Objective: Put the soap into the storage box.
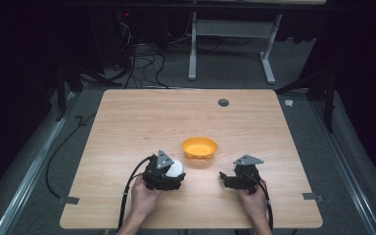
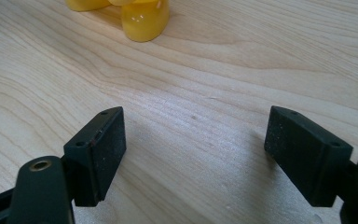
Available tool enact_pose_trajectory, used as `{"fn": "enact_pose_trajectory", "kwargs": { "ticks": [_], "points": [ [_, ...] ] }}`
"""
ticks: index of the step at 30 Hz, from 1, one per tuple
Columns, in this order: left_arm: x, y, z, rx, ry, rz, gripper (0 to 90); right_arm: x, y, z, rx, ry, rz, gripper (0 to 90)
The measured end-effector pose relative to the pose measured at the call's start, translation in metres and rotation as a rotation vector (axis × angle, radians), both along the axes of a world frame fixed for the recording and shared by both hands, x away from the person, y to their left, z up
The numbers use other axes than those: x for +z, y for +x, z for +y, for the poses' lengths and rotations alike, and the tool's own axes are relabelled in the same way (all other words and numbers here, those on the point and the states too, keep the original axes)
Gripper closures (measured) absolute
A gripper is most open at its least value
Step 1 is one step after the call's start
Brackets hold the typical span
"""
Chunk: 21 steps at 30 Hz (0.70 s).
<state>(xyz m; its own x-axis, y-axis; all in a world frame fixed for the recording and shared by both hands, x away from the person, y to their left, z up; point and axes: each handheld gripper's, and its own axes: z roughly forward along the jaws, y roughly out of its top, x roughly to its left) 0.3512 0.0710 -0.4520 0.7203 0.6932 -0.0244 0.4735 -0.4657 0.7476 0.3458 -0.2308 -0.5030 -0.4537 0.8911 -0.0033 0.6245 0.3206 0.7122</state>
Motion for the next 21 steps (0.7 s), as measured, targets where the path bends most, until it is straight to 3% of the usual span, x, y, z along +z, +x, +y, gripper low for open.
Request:
{"fn": "enact_pose_trajectory", "kwargs": {
  "ticks": [8, 12, 21],
  "points": [
    [0.005, 0.003, -0.003, -0.012, -0.005, 0.002, 24.7, 0.0, 0.0, 0.0, 0.001, 0.001, -0.001, 21.5],
    [0.008, 0.008, -0.005, -0.024, -0.041, 0.019, 24.7, 0.0, 0.0, 0.0, 0.001, 0.001, -0.001, 21.5],
    [0.014, 0.015, -0.008, -0.033, -0.055, 0.022, 24.7, 0.0, 0.0, 0.0, 0.001, 0.004, 0.0, 21.4]
  ]
}}
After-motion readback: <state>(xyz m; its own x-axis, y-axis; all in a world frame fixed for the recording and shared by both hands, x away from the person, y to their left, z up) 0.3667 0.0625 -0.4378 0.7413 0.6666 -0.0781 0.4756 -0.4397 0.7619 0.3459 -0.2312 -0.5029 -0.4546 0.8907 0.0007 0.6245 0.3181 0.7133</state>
